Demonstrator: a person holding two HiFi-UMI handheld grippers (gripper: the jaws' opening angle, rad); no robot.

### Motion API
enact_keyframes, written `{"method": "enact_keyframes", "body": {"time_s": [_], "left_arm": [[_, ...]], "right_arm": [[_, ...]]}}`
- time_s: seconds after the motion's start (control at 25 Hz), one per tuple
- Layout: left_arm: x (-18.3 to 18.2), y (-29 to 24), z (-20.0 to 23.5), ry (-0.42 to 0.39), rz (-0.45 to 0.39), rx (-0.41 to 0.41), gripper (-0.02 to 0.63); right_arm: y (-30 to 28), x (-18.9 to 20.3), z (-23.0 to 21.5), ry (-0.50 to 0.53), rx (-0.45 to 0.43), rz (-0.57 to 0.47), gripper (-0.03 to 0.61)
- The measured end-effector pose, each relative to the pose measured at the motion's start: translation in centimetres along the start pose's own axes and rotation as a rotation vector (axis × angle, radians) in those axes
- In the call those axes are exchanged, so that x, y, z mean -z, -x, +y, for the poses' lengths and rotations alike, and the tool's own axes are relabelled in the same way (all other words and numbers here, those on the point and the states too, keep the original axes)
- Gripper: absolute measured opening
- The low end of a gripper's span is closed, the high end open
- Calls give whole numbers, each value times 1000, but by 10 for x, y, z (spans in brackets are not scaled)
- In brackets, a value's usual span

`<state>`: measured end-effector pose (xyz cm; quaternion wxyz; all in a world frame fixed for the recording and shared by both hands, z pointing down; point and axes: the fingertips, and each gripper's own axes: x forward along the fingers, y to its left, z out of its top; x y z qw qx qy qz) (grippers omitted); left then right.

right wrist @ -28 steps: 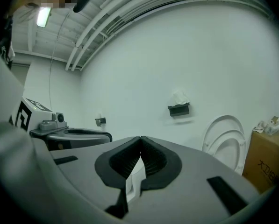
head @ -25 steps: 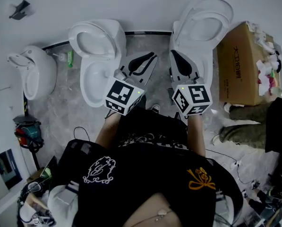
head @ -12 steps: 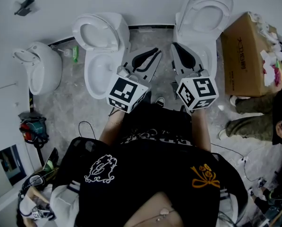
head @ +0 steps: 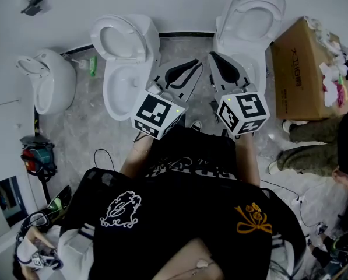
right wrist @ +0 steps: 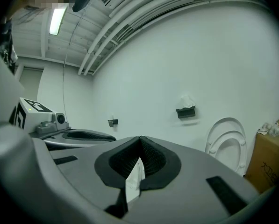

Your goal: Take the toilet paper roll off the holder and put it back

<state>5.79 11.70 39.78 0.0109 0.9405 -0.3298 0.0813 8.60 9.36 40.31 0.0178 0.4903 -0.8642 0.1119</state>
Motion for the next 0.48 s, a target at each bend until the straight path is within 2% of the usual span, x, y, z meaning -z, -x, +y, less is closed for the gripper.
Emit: {"method": "enact_keyframes", "body": {"time_s": [0.48], "left_arm": [[-3,16,-8,-18,-8,11,48]], "right_arm": [[2,-4,20,28,-10,-12,9]]}}
